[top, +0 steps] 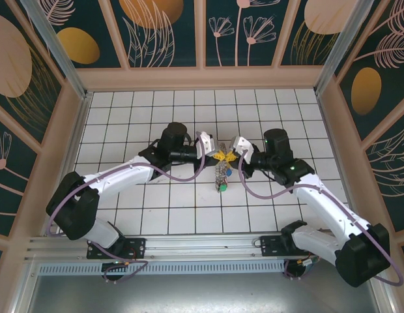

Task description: Put the keys on the keyring

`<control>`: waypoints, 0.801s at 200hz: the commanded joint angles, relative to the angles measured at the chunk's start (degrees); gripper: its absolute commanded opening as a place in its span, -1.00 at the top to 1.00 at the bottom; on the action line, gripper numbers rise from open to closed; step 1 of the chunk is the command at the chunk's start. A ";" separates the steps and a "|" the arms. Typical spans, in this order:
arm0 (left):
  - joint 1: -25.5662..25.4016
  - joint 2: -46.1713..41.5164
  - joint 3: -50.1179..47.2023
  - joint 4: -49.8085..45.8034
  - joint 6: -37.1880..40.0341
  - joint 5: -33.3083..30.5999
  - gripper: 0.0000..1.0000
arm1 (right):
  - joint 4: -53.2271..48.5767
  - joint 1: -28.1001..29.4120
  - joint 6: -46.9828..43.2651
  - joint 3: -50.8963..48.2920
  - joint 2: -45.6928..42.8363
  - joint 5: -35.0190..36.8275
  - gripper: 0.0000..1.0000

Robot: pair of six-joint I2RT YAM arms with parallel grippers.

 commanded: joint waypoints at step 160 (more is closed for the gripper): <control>-0.48 -1.83 -4.90 17.36 -8.27 4.61 1.00 | 5.87 0.65 -0.02 -3.21 -2.78 -1.52 0.98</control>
